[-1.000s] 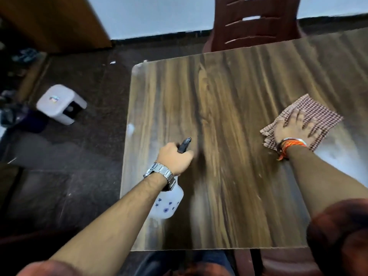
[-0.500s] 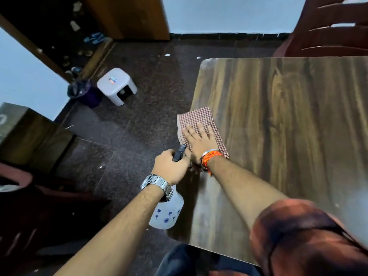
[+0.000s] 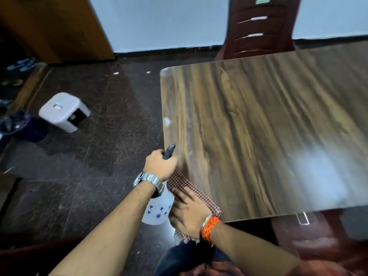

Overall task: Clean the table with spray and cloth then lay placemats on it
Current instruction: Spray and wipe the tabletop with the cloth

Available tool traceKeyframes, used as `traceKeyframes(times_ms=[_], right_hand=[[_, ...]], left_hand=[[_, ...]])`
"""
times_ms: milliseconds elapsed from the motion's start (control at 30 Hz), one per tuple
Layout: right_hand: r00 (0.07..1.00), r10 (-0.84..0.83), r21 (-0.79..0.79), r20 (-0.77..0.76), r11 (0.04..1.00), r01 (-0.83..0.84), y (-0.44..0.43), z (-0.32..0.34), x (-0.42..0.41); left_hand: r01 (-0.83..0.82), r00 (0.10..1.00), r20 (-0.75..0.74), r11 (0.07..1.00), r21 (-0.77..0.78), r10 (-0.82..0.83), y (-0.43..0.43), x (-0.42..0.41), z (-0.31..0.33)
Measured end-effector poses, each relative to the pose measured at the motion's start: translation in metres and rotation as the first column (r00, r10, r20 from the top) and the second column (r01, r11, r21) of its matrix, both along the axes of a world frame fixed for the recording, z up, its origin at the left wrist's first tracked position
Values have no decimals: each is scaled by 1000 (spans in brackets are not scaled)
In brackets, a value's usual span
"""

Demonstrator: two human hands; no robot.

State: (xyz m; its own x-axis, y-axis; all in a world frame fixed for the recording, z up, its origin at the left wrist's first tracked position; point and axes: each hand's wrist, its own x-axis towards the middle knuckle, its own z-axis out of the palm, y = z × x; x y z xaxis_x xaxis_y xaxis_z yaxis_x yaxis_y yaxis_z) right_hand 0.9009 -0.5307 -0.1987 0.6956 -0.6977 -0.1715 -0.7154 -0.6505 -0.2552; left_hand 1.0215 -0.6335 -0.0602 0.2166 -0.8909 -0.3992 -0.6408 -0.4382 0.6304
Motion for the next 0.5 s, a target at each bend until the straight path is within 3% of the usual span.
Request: traceKeyframes(times_ms=[167,267,367,433,500], right_hand=[[994,66,33,-83,997,-64,39,-8,-41],[994,2,119,-113,993,11,68,-6,-86],[944,-322,163,-74,930,330,94,5,-130],[802,-597,165,7,792,588,110,14,-167],[630,-774,244,66,624,742,121,27,-199]], left_hand=[[100,994,-33,995,8,-100,20,-33,8],[134,990,-44,991,-2,-134,38,-57,12],[147,987,-60,989,-20,-148,60,-84,13],[176,983,-48,983,-43,-178,80,-107,15],[204,978,-30,977,-55,-206,98,-128,15]])
